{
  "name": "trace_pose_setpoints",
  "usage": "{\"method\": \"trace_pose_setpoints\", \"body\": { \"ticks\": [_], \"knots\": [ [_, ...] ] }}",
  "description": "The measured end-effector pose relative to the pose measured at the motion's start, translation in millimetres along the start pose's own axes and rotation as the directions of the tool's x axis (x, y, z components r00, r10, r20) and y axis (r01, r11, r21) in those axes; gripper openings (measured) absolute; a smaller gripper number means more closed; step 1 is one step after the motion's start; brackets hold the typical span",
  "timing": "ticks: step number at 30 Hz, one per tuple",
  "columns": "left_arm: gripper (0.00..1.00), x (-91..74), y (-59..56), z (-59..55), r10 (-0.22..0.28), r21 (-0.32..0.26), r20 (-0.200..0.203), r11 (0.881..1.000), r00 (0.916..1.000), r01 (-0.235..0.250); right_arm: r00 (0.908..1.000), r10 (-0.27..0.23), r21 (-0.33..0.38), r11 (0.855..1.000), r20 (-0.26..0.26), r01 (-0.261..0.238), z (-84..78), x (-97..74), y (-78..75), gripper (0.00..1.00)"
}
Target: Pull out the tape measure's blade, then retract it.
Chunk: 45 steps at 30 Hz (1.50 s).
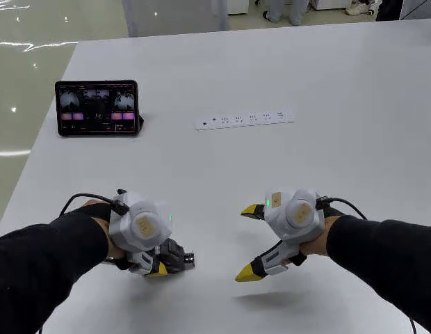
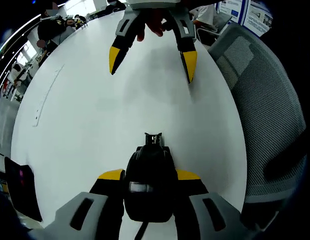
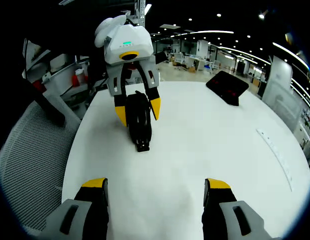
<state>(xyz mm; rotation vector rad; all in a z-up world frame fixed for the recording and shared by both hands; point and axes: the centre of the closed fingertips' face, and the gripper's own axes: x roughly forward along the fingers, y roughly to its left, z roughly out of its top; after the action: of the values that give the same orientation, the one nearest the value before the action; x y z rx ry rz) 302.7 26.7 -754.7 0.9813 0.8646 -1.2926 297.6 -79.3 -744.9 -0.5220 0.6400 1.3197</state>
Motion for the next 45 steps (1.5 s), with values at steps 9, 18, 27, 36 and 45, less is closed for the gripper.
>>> {"method": "trace_pose_setpoints", "body": {
  "ticks": [9,18,27,36,45],
  "knots": [
    [0.33,0.4,1.7,-0.5,-0.002,-0.034,-0.016,0.999,0.9999,0.001,0.9991,0.040,-0.006,0.999,-0.014,-0.040,11.7,30.9,10.5,0.66],
    [0.33,-0.2,0.8,0.0,0.024,-0.037,-0.010,0.999,0.9997,-0.025,0.9981,0.052,-0.041,0.998,-0.032,-0.054,27.0,57.0,17.3,0.49],
    [0.33,-0.4,1.4,0.9,0.028,-0.051,0.015,0.998,0.9995,-0.027,0.9961,0.070,-0.089,0.993,-0.052,-0.075,36.3,67.9,15.7,0.36],
    [0.33,-0.3,1.3,1.4,0.016,-0.059,0.030,0.998,0.9994,-0.015,0.9942,0.075,-0.106,0.991,-0.077,-0.083,35.7,80.3,14.9,0.20],
    [0.33,-0.5,0.7,1.9,0.019,-0.059,0.038,0.998,0.9991,-0.017,0.9888,0.095,-0.134,0.985,-0.115,-0.110,35.5,84.9,19.1,0.12]
  ]
}}
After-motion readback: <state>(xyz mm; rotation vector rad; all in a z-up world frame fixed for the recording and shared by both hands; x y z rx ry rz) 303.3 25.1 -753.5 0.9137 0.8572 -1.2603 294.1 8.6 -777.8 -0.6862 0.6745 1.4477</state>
